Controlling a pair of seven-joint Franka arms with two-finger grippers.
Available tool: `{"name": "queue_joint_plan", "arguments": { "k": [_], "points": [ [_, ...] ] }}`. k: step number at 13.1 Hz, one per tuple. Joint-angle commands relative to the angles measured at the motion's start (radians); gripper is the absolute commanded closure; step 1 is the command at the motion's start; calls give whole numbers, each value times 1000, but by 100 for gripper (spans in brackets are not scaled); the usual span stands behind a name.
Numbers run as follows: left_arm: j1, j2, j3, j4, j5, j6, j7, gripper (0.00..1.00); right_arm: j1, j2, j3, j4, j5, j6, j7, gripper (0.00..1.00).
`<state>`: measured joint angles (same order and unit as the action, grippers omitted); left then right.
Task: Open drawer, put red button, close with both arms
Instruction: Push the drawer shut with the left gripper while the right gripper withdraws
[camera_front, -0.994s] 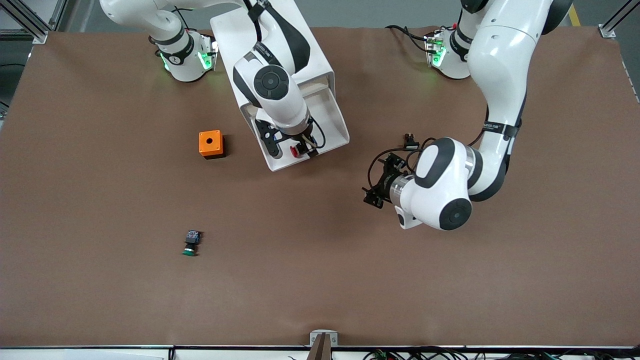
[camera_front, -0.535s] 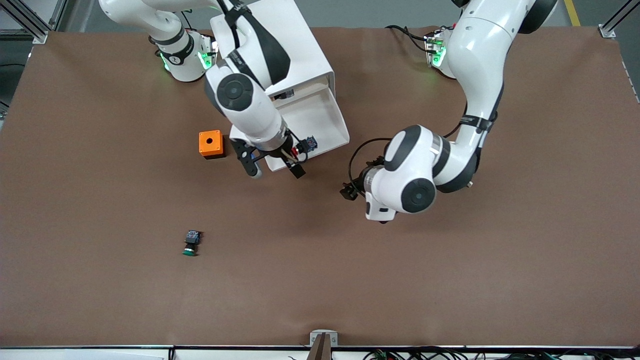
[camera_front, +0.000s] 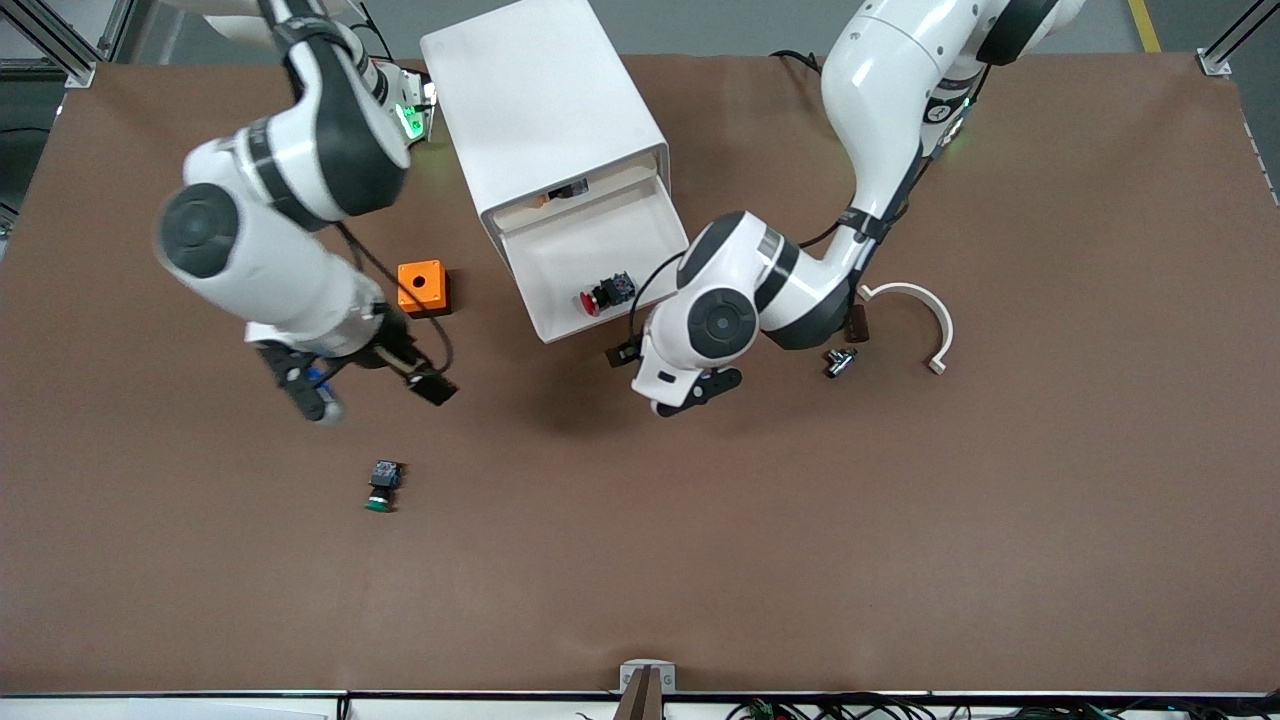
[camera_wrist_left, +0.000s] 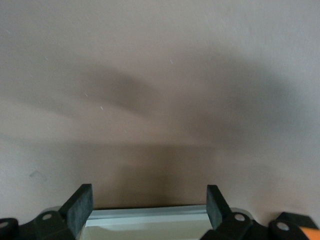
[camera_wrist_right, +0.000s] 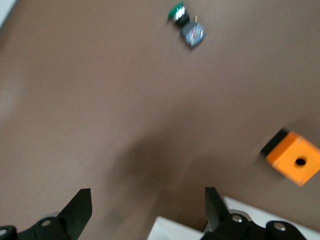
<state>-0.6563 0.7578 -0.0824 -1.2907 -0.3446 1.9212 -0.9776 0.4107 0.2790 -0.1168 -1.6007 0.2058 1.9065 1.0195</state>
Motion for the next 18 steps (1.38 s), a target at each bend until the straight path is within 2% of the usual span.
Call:
{"name": "queue_joint_plan", "arguments": {
  "k": [1,5,9,13,16,18],
  "points": [
    [-26,-11,3,-22,19,9,28,0,-97,-50,16,-7,-11,-47,-192,0],
    [-86,-23,1,-74,19,2,14,0,-211,-113,13,-10,-17,-133,-505,0],
    [-106,-34,-52,-88,16,-50,-70,0,-239,-184,-73,-13,-80,-188,-862,0],
    [-170,-32,-77,-98,19,-62,-140,0,-274,-267,-73,-51,-135,-216,-998,0],
    [-201,-32,-79,-108,18,-64,-162,0,-300,-322,-31,-85,-204,-213,-998,0],
    [-189,-35,-74,-104,19,-64,-154,0,-413,-336,92,-96,-207,-215,-997,0]
  ]
}}
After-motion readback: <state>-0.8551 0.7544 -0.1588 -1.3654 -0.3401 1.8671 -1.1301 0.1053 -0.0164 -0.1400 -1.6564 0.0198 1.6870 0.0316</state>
